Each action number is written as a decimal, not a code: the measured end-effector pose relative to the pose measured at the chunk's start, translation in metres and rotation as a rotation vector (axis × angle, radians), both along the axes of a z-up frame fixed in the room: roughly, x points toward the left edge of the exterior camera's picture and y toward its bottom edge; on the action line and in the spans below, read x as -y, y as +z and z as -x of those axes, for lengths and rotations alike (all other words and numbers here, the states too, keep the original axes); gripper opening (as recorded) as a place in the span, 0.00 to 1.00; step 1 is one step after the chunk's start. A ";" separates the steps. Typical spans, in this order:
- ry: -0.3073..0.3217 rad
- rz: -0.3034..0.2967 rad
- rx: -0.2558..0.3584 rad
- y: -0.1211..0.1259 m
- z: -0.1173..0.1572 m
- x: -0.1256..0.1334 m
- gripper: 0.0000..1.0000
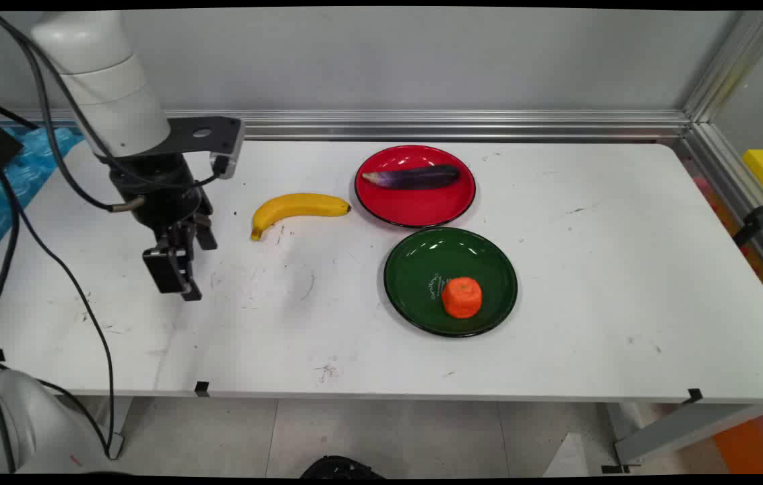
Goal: Pick up the mandarin from the green plate
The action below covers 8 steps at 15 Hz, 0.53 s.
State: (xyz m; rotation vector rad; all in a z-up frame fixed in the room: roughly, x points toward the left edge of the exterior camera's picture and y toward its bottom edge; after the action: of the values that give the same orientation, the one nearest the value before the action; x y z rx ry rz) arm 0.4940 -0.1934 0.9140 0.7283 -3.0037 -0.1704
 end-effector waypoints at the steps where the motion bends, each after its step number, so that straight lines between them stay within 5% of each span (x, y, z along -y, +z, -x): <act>1: -0.013 0.006 -0.007 0.000 0.005 0.004 1.00; 8: -0.107 0.100 -0.089 -0.005 0.073 0.049 1.00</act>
State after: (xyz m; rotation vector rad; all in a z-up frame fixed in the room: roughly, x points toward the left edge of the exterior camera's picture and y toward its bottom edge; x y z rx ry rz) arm 0.4213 -0.2426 0.9087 0.5372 -2.9422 -0.0548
